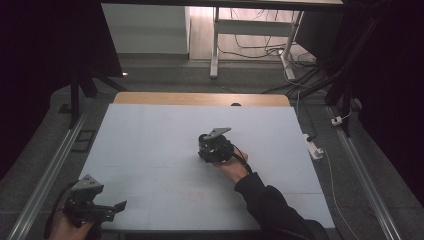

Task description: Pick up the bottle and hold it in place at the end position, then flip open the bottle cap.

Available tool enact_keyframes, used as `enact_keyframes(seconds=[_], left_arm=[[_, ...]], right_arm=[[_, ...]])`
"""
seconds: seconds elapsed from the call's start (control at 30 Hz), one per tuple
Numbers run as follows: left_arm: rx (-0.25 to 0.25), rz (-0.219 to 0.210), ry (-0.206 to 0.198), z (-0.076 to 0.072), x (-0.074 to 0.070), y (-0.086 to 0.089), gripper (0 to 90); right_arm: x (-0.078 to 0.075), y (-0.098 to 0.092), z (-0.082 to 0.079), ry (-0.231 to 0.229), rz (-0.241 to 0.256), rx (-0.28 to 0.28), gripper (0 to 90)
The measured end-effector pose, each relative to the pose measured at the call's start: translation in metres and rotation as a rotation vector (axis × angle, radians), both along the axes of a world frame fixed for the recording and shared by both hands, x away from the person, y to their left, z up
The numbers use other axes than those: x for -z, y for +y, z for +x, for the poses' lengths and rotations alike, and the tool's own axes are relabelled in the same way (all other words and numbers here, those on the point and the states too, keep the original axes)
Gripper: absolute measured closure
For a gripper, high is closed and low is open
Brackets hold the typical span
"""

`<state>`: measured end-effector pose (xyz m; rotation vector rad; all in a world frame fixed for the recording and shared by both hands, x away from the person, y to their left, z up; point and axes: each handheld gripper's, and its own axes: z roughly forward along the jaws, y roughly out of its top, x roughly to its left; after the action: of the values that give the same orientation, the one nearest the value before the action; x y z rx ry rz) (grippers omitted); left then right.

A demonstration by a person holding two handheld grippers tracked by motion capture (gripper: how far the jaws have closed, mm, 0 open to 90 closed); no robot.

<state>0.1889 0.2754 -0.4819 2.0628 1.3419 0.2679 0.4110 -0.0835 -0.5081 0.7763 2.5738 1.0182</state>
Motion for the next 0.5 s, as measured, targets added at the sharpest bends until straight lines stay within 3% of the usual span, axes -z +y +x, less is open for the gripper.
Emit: enact_keyframes(seconds=[0.17,0.5], left_arm=[[0.013,-0.044,0.025,0.0024,0.0003,0.0020,0.0],[0.030,-0.046,-0.055,0.0075,-0.0039,0.0009,0.0]], right_arm=[[0.0003,-0.0006,0.0005,-0.003,0.000,-0.004,52.8],[0.0010,-0.0011,0.0006,-0.004,0.006,-0.009,52.8]])
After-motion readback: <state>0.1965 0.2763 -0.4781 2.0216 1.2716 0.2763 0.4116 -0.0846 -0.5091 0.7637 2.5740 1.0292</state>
